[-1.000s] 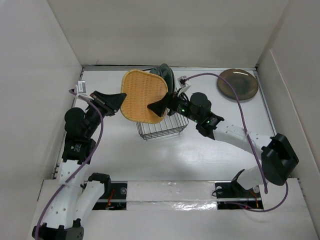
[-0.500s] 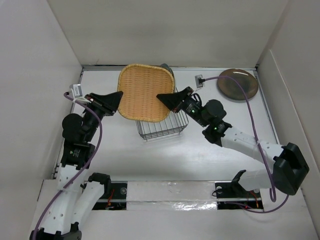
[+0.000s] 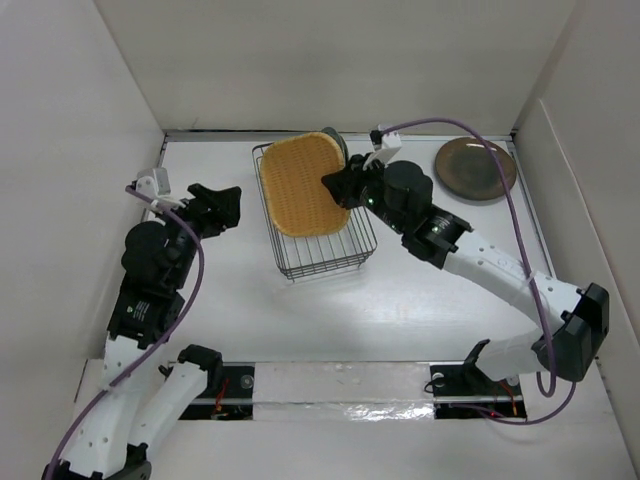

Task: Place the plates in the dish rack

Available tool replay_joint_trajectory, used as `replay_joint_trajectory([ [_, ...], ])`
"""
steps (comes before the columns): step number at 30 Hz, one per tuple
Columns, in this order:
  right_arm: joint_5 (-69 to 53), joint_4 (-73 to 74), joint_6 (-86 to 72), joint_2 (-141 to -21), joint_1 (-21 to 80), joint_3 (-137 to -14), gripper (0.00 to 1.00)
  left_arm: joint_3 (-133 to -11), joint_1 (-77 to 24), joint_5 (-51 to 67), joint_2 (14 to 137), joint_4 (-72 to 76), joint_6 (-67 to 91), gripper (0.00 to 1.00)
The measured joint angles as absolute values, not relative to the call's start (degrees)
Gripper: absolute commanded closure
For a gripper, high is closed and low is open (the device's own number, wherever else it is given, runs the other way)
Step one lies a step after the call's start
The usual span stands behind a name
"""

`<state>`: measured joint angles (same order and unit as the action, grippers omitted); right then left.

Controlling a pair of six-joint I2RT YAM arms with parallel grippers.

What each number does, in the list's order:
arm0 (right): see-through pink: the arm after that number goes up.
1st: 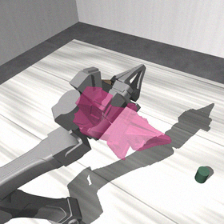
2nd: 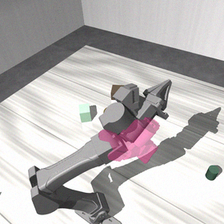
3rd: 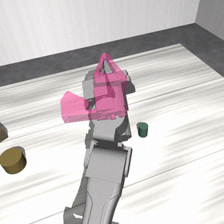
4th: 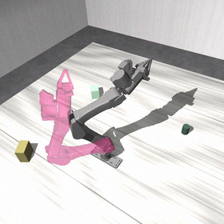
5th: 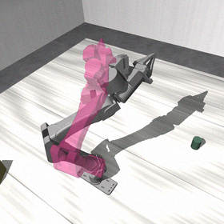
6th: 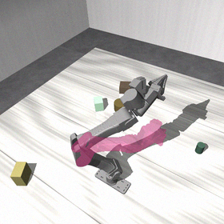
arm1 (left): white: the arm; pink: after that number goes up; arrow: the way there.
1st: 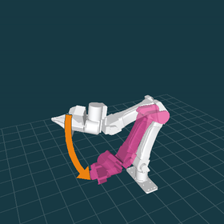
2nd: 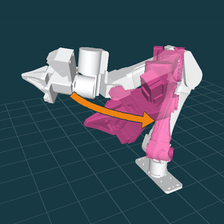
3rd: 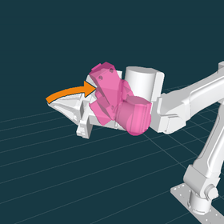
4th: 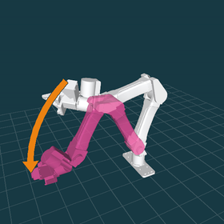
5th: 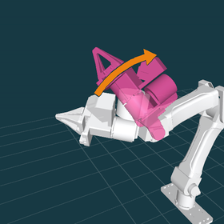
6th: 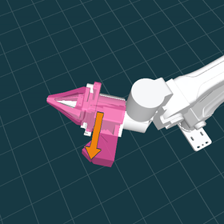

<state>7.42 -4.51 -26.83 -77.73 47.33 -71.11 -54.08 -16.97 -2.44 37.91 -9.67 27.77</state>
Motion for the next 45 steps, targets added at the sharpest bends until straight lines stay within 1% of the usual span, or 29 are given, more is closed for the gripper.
replay_joint_trajectory([
  [3,12.3,4.0,-23.6,-80.1,47.4,-77.8,1.00,-54.4,-18.7,-5.0,35.8,-8.9,26.3,0.38],
  [5,15.0,7.9,-22.0,-83.8,47.3,-84.8,1.00,-53.9,-20.3,-4.9,34.6,-7.7,25.5,0.40],
  [6,16.5,9.9,-21.1,-85.7,47.4,-87.9,1.00,-53.1,-21.0,-4.5,34.5,-6.8,25.3,0.42],
  [7,18.7,12.2,-20.3,-88.1,47.4,-91.6,1.00,-52.0,-21.7,-4.1,34.5,-6.1,25.0,0.54],
  [8,21.0,14.2,-19.4,-90.4,47.5,-95.0,1.00,-50.9,-22.3,-3.6,34.9,-6.0,24.7,0.61],
  [9,23.2,16.1,-18.7,-92.8,47.7,-98.1,1.00,-49.7,-22.9,-3.4,35.5,-6.2,24.4,0.65],
  [10,25.3,18.0,-18.0,-95.1,47.8,-101.0,1.00,-48.7,-23.5,-3.1,36.2,-6.6,23.9,0.75],
  [11,27.1,20.0,-17.5,-97.4,48.0,-103.7,1.00,-47.7,-24.2,-3.1,36.9,-7.0,23.5,0.80],
  [13,30.0,24.0,-16.7,-102.0,48.1,-108.5,1.00,-46.3,-25.7,-3.1,37.9,-7.8,22.7,0.87],
  [20,36.0,35.2,-14.9,-116.5,48.1,-122.3,1.00,-45.0,-31.1,-5.7,37.0,-9.3,20.5,0.88],
  [29,36.0,40.1,-14.2,-127.0,47.6,-133.7,1.00,-45.0,-35.7,-10.8,35.2,-9.3,19.3,0.86],
  [45,32.8,38.6,-14.3,-135.0,45.6,-139.5,1.00,-45.0,-37.2,-13.0,36.4,-9.3,19.1,0.86],
])
